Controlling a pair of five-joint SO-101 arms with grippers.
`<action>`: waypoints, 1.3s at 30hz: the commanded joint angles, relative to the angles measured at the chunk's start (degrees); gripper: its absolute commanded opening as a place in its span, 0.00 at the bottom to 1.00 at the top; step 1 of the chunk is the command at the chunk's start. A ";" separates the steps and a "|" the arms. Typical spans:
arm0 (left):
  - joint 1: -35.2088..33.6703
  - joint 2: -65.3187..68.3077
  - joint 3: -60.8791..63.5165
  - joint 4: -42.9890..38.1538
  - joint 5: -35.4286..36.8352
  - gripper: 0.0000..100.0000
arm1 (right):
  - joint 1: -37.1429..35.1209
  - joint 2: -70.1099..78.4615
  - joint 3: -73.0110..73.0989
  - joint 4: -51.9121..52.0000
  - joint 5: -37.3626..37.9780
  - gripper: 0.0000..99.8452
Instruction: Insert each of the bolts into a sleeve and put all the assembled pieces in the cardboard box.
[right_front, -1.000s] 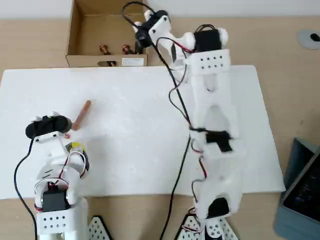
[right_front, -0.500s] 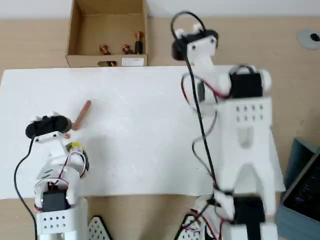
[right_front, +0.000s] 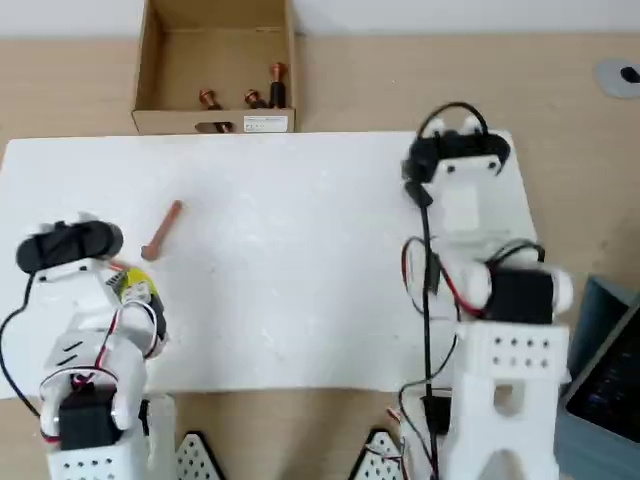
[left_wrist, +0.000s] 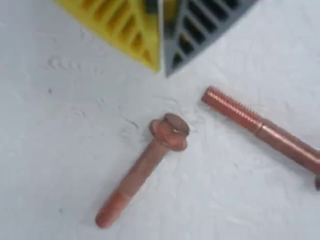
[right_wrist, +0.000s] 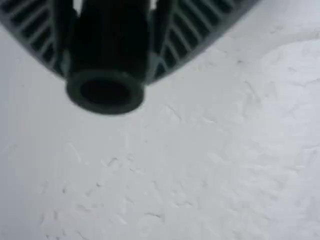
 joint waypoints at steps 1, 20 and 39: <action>-0.53 10.86 -11.87 0.62 3.16 0.00 | 2.33 -4.35 3.47 -3.43 -0.79 0.01; -7.56 58.59 -38.15 0.88 31.65 0.00 | 8.57 -25.27 21.32 -10.11 -0.62 0.01; -17.93 90.33 -59.78 16.70 39.12 0.00 | 8.22 -27.21 22.90 -10.11 -0.44 0.01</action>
